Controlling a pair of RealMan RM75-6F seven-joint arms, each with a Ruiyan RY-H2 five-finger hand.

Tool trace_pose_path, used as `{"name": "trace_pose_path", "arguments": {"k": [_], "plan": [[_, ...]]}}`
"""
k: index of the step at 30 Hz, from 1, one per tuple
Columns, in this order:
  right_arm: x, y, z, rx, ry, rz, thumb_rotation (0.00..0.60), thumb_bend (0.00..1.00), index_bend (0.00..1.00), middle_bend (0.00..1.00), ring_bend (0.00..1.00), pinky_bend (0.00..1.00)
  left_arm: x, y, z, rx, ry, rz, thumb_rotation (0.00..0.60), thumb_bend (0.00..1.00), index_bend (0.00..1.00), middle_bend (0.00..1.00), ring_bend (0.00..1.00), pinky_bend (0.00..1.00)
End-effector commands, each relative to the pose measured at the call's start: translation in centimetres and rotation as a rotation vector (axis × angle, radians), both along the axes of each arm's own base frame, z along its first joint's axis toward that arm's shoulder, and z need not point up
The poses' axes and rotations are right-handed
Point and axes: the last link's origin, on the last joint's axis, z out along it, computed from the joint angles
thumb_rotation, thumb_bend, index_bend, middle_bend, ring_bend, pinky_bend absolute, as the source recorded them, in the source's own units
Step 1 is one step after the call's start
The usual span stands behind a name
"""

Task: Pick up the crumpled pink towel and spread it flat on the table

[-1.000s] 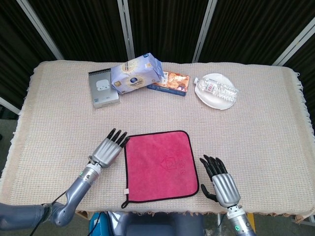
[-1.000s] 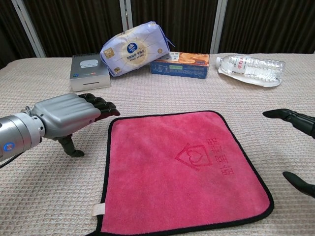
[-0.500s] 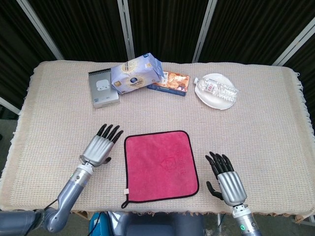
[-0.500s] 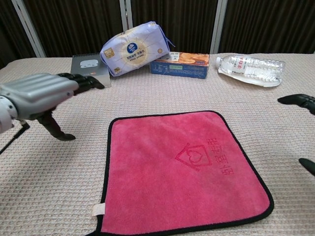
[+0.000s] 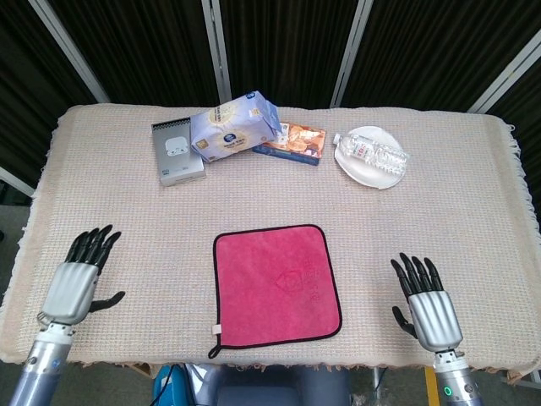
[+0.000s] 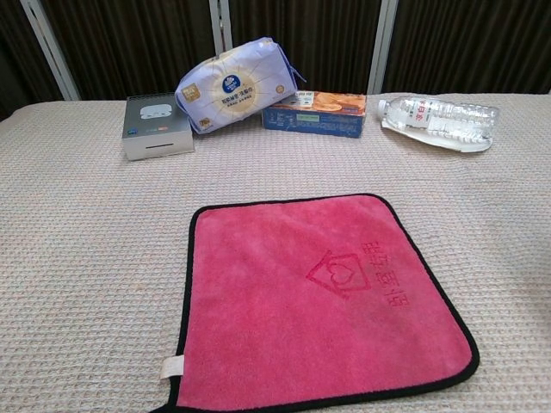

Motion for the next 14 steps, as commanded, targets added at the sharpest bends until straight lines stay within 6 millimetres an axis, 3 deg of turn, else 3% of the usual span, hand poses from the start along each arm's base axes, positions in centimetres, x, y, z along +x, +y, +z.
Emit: {"name": "trace_pose_path", "arguments": {"k": [1, 8, 14], "plan": [[-0.5, 0.8, 0.9, -0.021, 0.012, 0.007, 0.600, 0.27, 0.00, 0.00, 0.00, 0.00, -2.3, -2.4, 2.1, 0.048, 0.020, 0.026, 0.600, 0.10, 0.00, 0.00, 0.00, 0.00], [-1.9, 1.4, 2.8, -0.050, 0.029, -0.010, 0.600, 0.26, 0.00, 0.00, 0.00, 0.00, -6.3, -4.3, 4.6, 0.093, 0.080, 0.091, 0.600, 0.09, 0.00, 0.00, 0.00, 0.00], [-2.4, 1.4, 4.0, -0.075, 0.004, -0.019, 0.600, 0.26, 0.00, 0.00, 0.00, 0.00, -8.1, -4.6, 5.6, 0.112, 0.076, 0.117, 0.600, 0.09, 0.00, 0.00, 0.00, 0.00]]}}
